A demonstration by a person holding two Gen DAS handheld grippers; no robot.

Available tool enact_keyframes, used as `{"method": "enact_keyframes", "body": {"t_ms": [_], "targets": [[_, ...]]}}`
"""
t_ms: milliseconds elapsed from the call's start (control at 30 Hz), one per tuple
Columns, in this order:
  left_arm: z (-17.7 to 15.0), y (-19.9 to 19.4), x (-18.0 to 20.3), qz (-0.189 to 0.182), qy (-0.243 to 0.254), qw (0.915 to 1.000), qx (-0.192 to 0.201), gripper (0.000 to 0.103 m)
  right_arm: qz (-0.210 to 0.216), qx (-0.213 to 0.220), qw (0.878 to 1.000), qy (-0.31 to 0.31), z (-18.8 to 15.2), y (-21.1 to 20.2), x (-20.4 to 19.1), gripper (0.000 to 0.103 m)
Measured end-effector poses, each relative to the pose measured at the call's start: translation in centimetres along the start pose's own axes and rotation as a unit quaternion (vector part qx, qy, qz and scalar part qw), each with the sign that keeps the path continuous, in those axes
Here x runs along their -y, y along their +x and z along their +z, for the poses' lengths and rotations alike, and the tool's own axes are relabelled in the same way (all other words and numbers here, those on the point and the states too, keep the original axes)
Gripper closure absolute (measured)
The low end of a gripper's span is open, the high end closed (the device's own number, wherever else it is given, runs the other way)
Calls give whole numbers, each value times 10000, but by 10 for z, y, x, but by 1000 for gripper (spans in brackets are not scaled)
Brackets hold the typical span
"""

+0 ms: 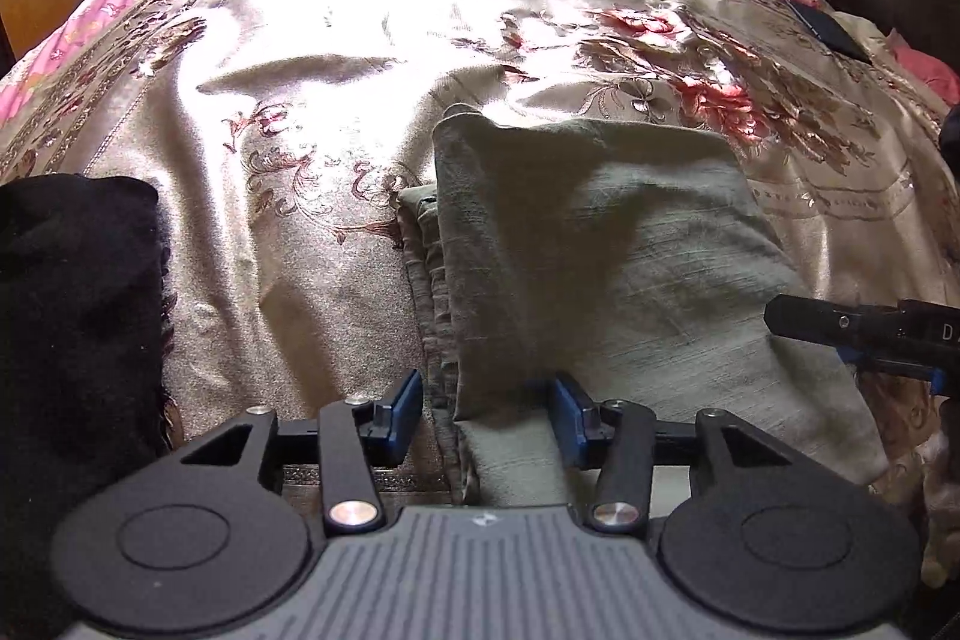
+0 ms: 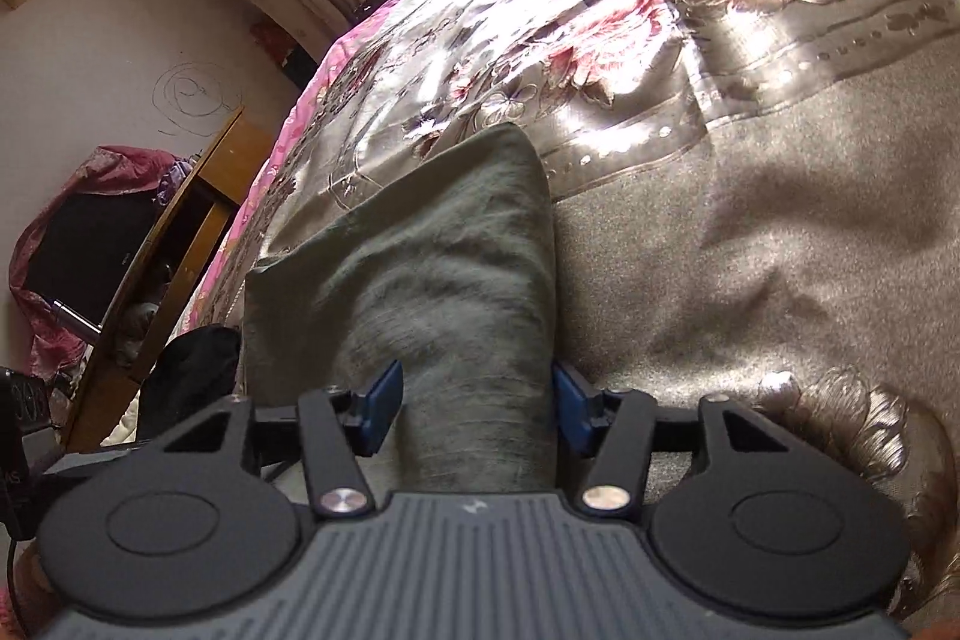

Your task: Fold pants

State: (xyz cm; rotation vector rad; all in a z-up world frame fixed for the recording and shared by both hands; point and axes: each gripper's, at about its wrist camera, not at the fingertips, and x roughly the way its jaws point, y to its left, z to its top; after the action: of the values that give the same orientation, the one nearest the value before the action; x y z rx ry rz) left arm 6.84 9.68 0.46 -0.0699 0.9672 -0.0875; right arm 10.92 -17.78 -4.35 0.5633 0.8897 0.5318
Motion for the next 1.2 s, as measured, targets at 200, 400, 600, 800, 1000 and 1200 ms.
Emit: {"method": "enact_keyframes", "body": {"t_ms": [200,400,600,800,1000,1200], "targets": [[-1,8,4,27,-176,9998,-118,22,236,-50,9997,61,1,5,0,46],[-4,11,12,149,-96,9998,-73,23,332,-45,9991,257,2,14,4,46],[-7,6,13,-149,-207,9997,71,47,167,-89,9995,271,0,15,3,74],[-10,5,27,-426,-163,9989,102,49,214,23,9978,635,3,-1,19,85],[-5,13,61,-757,37,9971,109,49,-91,384,9954,876,6,-31,36,87],[7,22,115,-914,766,9927,179,50,-302,887,9855,1414,7,-59,68,87]]}}
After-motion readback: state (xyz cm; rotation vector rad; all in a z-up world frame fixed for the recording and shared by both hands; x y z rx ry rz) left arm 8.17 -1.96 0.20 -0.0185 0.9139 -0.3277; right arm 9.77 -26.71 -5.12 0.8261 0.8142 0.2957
